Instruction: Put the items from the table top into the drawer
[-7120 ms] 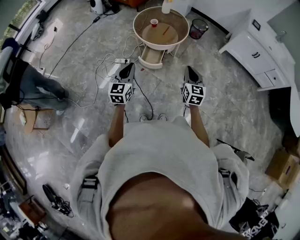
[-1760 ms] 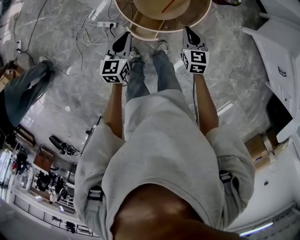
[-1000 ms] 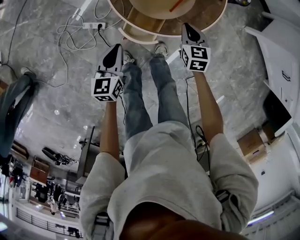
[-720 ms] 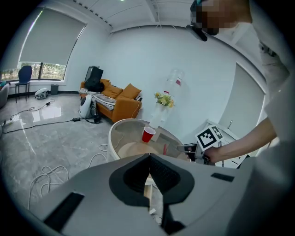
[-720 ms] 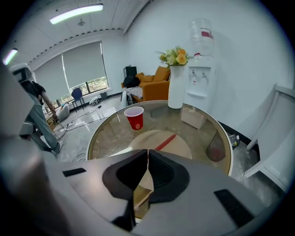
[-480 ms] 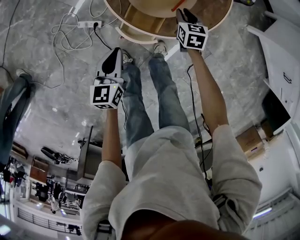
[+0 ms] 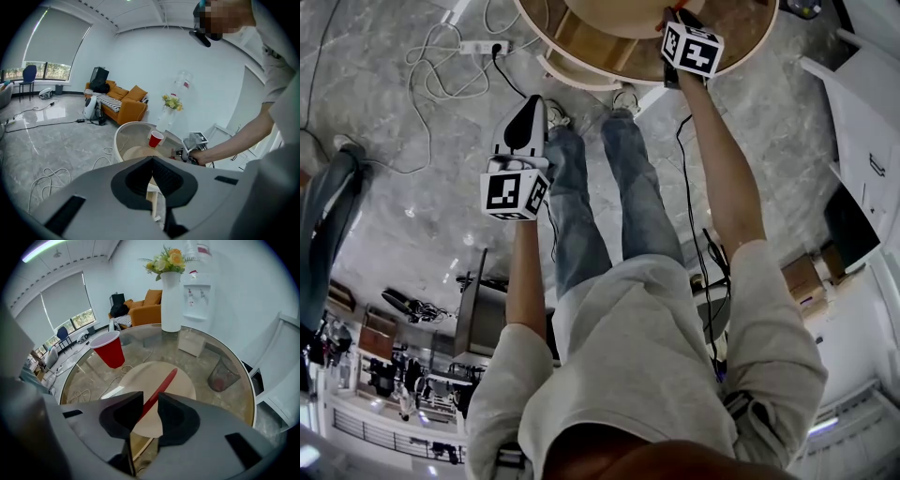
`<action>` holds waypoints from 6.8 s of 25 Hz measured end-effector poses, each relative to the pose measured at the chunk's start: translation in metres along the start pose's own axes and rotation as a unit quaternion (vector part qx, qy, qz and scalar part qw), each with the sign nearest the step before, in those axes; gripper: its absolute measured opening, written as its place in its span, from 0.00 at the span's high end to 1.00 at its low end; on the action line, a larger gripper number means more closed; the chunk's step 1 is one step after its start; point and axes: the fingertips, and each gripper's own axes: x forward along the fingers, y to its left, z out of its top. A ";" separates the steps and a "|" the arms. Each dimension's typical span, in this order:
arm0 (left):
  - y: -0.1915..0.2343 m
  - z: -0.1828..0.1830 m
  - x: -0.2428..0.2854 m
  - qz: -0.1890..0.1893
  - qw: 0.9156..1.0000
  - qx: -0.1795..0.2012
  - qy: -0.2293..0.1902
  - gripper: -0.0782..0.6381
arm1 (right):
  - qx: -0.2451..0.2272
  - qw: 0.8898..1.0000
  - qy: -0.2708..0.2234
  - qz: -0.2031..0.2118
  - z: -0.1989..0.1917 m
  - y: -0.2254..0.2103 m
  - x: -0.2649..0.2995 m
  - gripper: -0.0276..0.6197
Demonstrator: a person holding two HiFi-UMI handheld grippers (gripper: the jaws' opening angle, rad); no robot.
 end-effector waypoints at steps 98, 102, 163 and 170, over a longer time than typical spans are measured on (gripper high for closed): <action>0.204 -0.216 0.066 0.093 0.993 -0.044 0.059 0.87 | -0.294 0.930 0.131 0.175 -0.294 0.253 0.134 0.92; 0.186 -0.178 0.040 0.091 0.994 -0.038 0.053 0.87 | -0.275 0.935 0.085 0.206 -0.256 0.281 0.077 0.92; 0.062 0.081 0.114 0.020 0.998 0.055 0.003 0.87 | -0.302 0.941 -0.115 0.097 0.092 0.150 -0.023 0.90; 0.073 0.084 0.090 0.036 0.998 0.047 -0.012 0.87 | -0.301 0.937 -0.128 0.124 0.086 0.184 -0.044 0.90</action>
